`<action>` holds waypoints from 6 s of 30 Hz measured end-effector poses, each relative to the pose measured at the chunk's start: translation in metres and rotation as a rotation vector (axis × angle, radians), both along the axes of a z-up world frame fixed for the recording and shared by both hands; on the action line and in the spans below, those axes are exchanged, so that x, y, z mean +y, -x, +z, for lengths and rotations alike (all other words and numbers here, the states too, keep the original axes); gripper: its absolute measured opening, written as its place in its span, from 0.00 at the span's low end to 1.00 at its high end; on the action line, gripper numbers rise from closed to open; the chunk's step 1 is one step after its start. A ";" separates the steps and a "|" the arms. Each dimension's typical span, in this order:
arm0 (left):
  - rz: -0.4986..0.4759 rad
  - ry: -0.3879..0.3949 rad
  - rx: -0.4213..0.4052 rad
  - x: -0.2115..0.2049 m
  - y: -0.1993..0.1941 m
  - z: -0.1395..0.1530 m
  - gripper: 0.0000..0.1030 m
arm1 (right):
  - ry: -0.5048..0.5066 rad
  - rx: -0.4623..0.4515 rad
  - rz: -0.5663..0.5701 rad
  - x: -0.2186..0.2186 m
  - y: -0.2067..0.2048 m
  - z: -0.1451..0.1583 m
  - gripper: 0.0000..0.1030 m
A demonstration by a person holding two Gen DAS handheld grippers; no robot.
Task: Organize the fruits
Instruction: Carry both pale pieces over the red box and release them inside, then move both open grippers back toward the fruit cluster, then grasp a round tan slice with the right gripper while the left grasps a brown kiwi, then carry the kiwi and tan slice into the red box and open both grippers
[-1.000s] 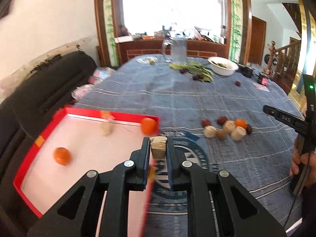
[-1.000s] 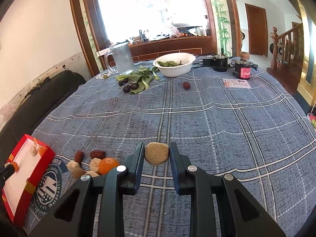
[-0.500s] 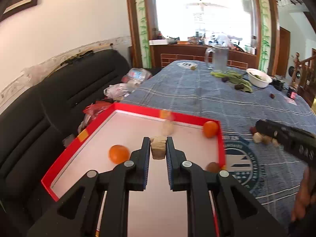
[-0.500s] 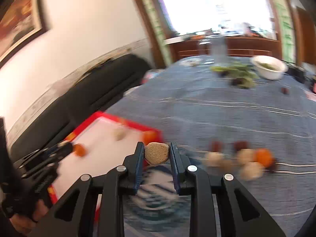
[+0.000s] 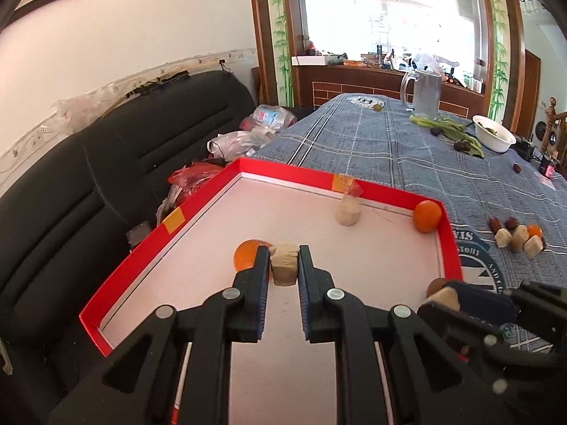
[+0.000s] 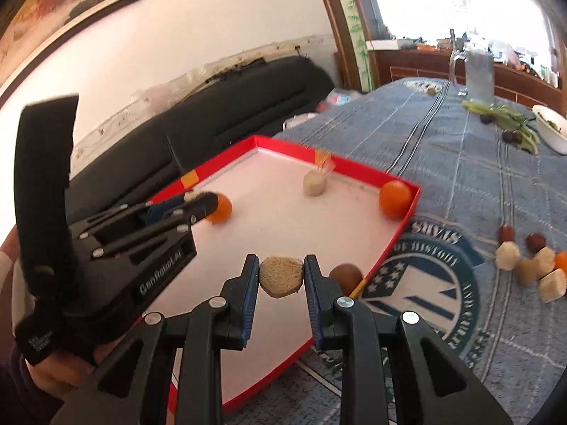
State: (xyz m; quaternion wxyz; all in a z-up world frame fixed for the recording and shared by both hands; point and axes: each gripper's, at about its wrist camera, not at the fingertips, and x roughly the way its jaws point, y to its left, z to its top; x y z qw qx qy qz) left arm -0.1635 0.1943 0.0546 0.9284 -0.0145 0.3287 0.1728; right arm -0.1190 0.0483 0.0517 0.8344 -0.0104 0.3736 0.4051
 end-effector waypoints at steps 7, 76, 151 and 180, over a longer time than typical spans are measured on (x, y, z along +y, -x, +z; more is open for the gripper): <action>0.012 -0.002 0.029 0.006 -0.001 -0.009 0.17 | 0.019 0.025 0.020 0.005 0.001 -0.011 0.24; -0.329 -0.159 0.271 -0.202 -0.137 -0.039 0.56 | -0.239 0.154 -0.524 -0.247 -0.092 0.014 0.24; -0.365 0.057 0.094 -0.172 -0.059 0.009 0.23 | -0.122 0.040 -0.569 -0.238 -0.086 0.011 0.24; -0.235 0.045 -0.027 -0.110 -0.028 0.031 0.24 | 0.068 -0.133 -0.553 -0.200 -0.075 0.006 0.24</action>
